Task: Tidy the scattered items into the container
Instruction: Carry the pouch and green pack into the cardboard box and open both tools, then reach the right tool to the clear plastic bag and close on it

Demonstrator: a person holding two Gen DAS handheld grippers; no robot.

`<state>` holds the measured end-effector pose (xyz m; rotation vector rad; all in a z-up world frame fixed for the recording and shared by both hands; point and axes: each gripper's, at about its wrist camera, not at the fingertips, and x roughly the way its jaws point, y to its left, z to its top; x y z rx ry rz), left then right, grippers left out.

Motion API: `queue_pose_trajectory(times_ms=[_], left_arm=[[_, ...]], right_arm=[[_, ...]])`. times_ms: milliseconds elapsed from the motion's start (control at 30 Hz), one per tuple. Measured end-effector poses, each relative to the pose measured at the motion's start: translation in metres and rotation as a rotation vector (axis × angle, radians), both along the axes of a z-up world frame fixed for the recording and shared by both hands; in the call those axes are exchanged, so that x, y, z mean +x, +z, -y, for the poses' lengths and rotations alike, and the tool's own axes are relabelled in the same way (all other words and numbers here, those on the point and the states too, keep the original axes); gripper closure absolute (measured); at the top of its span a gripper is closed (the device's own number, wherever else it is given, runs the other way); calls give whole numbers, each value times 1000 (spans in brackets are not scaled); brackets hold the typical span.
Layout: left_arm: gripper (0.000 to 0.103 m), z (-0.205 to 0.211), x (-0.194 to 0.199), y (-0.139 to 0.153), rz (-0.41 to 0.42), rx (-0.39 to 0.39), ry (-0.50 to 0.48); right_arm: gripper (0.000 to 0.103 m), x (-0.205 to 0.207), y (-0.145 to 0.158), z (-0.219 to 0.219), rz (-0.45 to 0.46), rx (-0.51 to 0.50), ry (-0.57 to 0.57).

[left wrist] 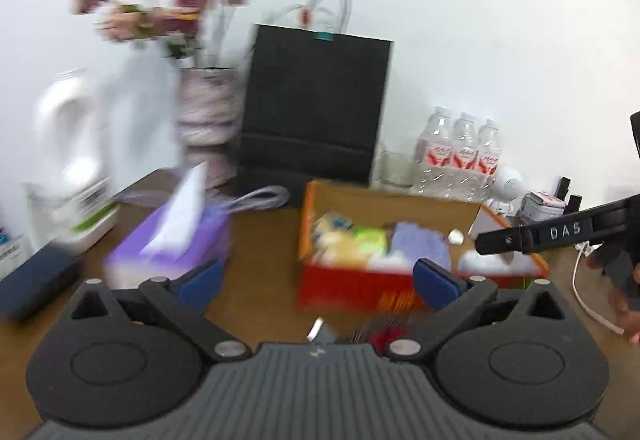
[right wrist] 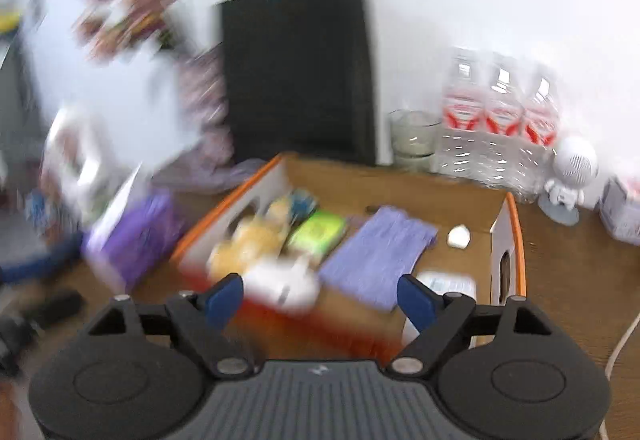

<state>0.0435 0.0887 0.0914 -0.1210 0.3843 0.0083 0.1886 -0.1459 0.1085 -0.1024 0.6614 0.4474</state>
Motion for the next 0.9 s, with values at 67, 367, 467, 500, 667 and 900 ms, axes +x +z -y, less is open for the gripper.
queue_pose_trajectory(times_ms=[67, 367, 467, 500, 667, 900], left_arm=[[0, -8, -32, -15, -16, -24, 9], [0, 6, -62, -44, -71, -34, -72], [0, 13, -63, -46, -75, -47, -97], [0, 13, -64, -48, -84, -52, -101], [0, 14, -71, -52, -99, -54, -98], [0, 19, -59, -62, -154, -70, -92]], right_arm=[[20, -36, -7, -12, 34, -33, 29], [22, -143, -51, -24, 53, 82, -86], [38, -156, -58, -26, 55, 34, -113], [42, -157, -61, -26, 43, 34, -114], [58, -164, -77, -29, 5, 32, -132], [59, -173, -74, -20, 81, 29, -179]])
